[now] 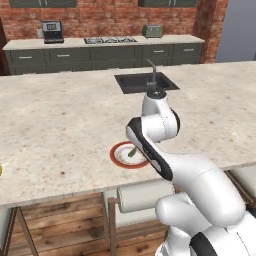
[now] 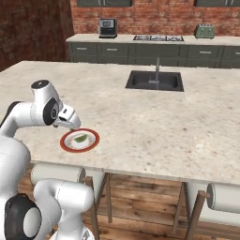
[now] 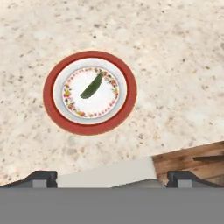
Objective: Transport the steak and lemon wedge to the fridge. Place the steak on the rack containing meat and place the lemon wedge on the rack containing the vegetable, ensuring meats and vegetables are on different racks.
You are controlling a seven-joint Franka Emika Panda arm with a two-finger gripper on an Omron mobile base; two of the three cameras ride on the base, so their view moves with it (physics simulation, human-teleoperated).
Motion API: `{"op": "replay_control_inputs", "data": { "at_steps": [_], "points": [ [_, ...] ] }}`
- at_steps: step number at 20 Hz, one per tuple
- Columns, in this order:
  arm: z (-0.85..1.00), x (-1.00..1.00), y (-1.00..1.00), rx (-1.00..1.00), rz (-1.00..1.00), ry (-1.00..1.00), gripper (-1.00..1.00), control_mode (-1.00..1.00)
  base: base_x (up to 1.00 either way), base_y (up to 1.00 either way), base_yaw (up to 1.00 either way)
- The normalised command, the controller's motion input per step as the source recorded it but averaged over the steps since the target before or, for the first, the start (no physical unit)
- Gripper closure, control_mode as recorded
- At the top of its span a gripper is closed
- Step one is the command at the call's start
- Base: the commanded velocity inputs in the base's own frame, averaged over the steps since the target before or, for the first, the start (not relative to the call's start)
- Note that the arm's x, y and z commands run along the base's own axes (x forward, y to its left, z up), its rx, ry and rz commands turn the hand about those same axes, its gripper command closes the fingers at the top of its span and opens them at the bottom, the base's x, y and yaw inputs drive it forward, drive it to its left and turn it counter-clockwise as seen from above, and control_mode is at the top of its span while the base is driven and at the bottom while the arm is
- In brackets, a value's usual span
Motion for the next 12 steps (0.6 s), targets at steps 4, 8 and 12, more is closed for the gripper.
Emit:
{"op": "replay_control_inputs", "data": {
  "at_steps": [4,8,12],
  "points": [
    [-0.53,0.82,0.02,0.01,-0.22,0.11,-1.00,-1.00,0.00,0.00,0.00],
    [-0.45,0.45,0.00,0.04,-0.05,0.26,-1.00,-1.00,0.00,0.00,0.00],
    [-0.60,0.53,0.01,0.03,0.00,0.31,-1.00,-1.00,0.00,0.00,0.00]
  ]
}}
